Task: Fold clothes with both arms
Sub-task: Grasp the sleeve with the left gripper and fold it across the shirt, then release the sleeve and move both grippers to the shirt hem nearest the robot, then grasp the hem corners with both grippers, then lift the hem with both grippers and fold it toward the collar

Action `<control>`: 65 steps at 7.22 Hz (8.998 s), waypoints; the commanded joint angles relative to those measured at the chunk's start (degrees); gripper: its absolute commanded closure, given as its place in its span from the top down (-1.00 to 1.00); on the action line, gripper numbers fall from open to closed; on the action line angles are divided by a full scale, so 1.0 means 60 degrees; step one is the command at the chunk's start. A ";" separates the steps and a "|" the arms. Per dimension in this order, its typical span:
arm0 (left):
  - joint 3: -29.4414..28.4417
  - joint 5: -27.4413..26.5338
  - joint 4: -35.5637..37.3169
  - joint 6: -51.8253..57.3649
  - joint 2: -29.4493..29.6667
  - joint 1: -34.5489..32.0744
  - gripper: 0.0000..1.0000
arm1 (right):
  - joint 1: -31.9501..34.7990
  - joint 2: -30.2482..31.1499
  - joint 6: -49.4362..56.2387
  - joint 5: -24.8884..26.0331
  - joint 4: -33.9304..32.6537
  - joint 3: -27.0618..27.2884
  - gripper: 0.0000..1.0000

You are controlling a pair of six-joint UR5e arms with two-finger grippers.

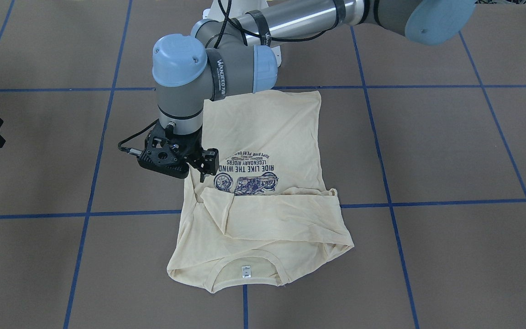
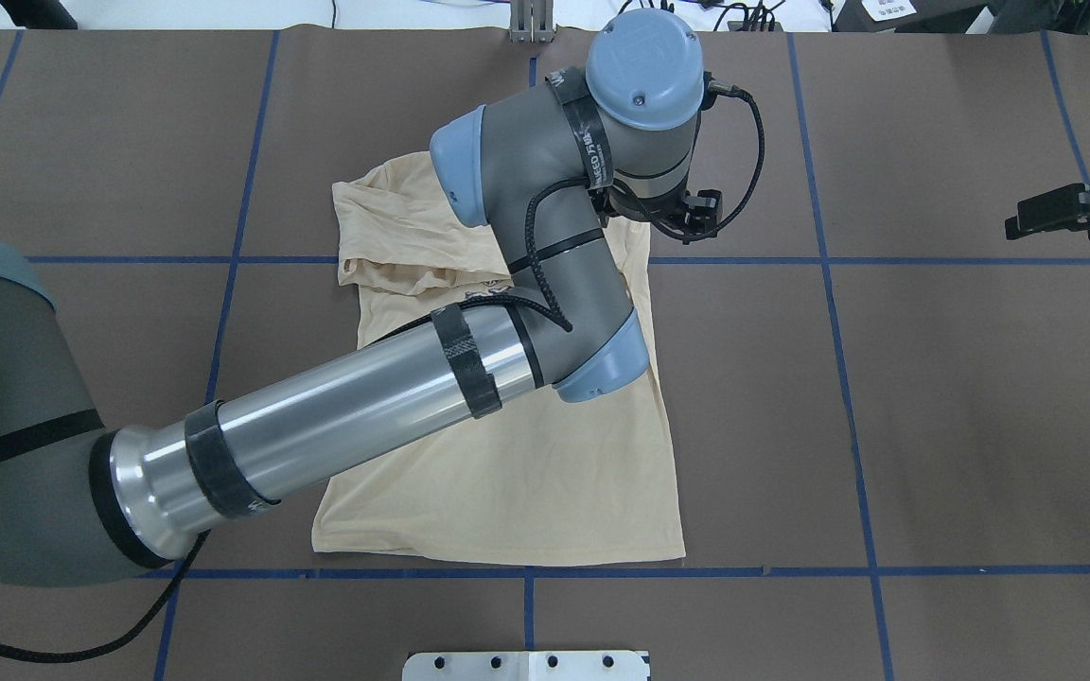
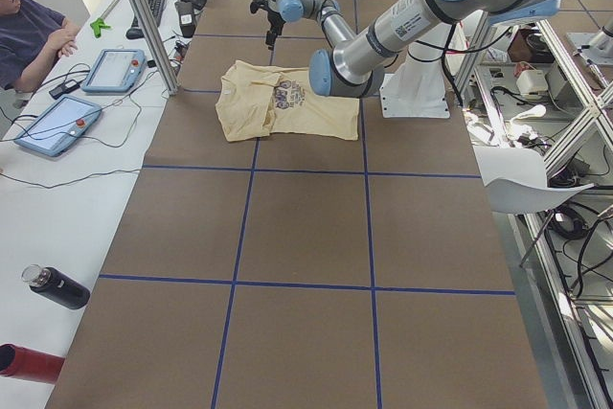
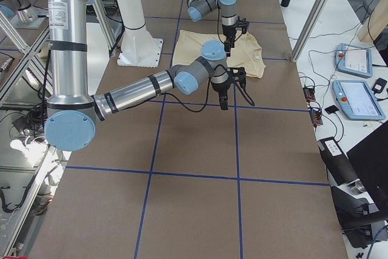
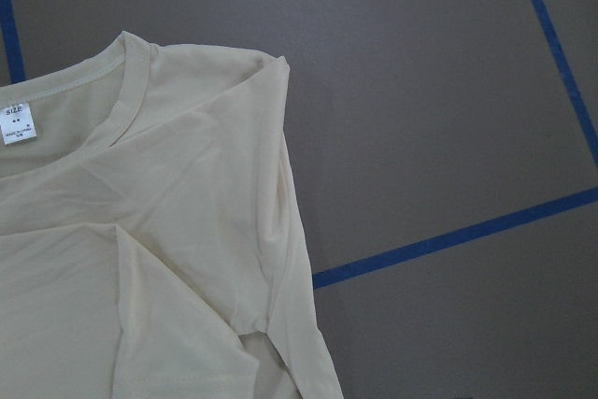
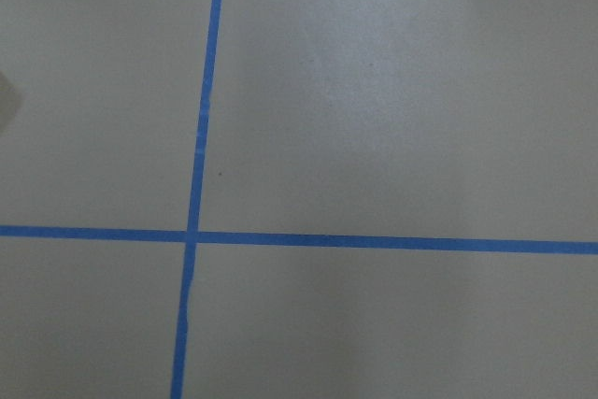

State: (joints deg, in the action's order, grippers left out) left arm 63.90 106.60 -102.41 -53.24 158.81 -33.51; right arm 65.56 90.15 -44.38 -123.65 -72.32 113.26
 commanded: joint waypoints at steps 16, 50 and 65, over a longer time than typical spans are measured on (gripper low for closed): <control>0.8597 -0.2444 -0.2664 -0.3475 -1.0898 0.3708 0.09 | -0.8553 -0.0845 -0.8408 0.6985 -0.2303 0.2964 1.00; 0.8846 -0.2459 -0.1945 -0.3622 -1.0750 0.3636 -1.00 | -1.0941 -0.2177 -1.0811 0.9138 -0.2200 0.0532 -0.36; 1.3852 -0.1040 0.1539 -0.3622 -1.0736 0.3781 -1.00 | -1.0686 -0.0727 -1.0972 0.7235 -0.4856 0.6029 -1.00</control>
State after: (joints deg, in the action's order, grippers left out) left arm 141.81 98.30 -96.45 -74.84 94.41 -11.55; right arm 4.60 84.62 -110.02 -78.40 -94.59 140.36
